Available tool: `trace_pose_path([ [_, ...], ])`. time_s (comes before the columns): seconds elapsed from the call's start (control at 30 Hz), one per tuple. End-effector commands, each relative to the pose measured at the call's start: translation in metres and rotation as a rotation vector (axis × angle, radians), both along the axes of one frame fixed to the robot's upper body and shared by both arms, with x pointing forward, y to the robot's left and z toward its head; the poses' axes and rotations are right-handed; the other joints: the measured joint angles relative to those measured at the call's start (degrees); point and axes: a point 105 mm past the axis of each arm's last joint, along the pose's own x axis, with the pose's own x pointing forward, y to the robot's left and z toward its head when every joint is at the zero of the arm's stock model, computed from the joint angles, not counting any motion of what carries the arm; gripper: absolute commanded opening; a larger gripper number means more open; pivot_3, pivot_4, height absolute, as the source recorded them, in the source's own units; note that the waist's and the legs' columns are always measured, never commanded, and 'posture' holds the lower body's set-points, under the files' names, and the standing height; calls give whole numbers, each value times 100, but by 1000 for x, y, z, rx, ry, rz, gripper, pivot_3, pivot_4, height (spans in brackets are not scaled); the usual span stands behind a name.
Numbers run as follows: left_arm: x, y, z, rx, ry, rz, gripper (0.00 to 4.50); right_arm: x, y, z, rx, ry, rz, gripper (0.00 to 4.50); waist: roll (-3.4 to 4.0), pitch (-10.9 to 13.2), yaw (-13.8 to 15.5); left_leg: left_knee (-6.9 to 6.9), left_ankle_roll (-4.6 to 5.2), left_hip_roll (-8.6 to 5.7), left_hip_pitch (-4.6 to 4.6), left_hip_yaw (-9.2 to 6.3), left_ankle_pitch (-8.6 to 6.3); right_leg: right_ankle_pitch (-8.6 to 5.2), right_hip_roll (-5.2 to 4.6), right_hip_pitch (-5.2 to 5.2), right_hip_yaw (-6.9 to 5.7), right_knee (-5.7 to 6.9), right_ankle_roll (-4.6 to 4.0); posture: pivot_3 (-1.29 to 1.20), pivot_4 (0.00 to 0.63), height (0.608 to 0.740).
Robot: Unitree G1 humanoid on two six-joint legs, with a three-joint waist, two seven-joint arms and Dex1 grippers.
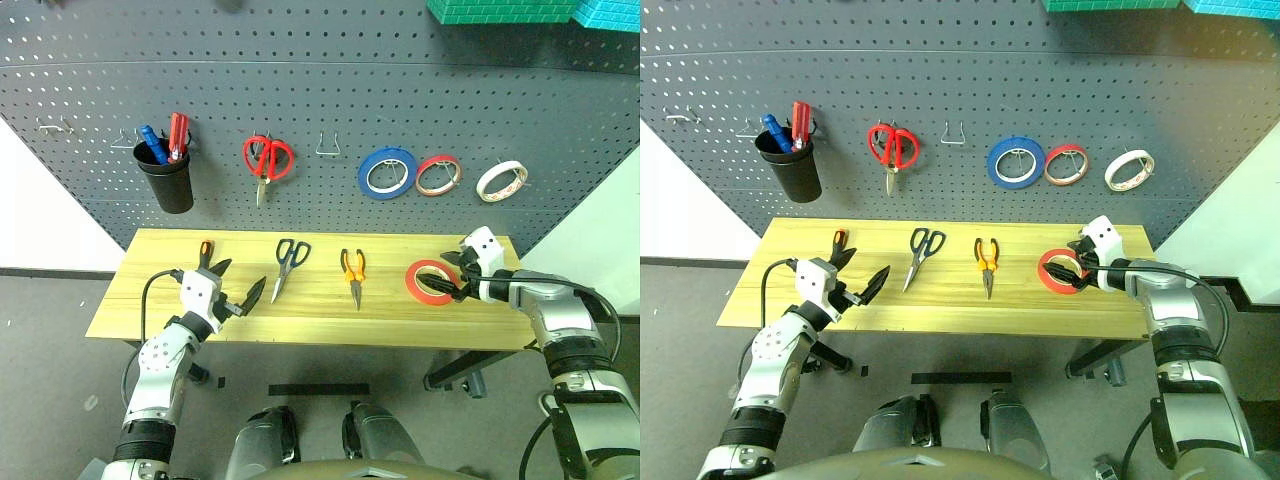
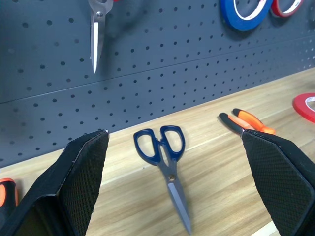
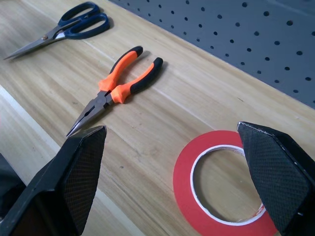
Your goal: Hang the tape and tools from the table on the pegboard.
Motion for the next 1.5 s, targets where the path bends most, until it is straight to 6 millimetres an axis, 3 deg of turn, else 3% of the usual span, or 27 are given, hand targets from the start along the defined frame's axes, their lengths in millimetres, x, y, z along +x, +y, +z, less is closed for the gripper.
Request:
trace_pose_path([
  [0.03, 4, -2, 11, 31, -36, -19, 4500, 5, -1, 9, -33, 2, -3, 4469, 1, 0, 0, 0, 0, 0, 0, 0, 0, 0, 0, 0, 0, 0, 0, -58, 76, 740],
  [0.2, 5, -1, 7, 68, 7, -32, 4500, 4, 3, -1, -126, 77, 14, 4469, 2, -1, -8, -2, -2, 0, 1, 0, -1, 0, 0, -2, 0, 1, 0, -58, 85, 740],
  [0.4, 21, -10, 17, 62, 23, -57, 4500, 19, 2, -19, -254, 167, -44, 4469, 3, 0, -6, 1, -9, 0, 4, 0, -2, 2, -4, -2, 0, 8, -5, -49, 106, 740],
  [0.53, 24, -28, 21, 50, 105, -179, 4500, 34, 7, -23, -312, 189, -70, 4469, 5, 1, -6, -1, -10, 0, 7, 0, 1, 4, -4, 0, 0, 7, -9, -43, 114, 740],
  [0.8, 12, -57, 32, 166, 131, -466, 4500, 39, 11, -34, -381, 255, -90, 4469, 9, 4, -6, -17, -1, 0, 5, 0, 8, 2, -3, -6, -1, 6, -12, -36, 120, 740],
  [1.17, 30, -65, 27, 277, 144, -589, 4500, 41, 20, -46, -415, 277, -130, 4469, 11, 6, -33, -17, -14, -1, 5, 0, 3, 3, -10, -11, 0, 7, -16, -49, 124, 740],
  [1.5, 22, -86, 30, 260, 215, -828, 4500, 44, 29, -51, -451, 282, -163, 4469, 17, 9, -29, -21, -15, -1, -2, 0, 4, 2, -11, -18, -1, 6, -18, -45, 128, 740],
])
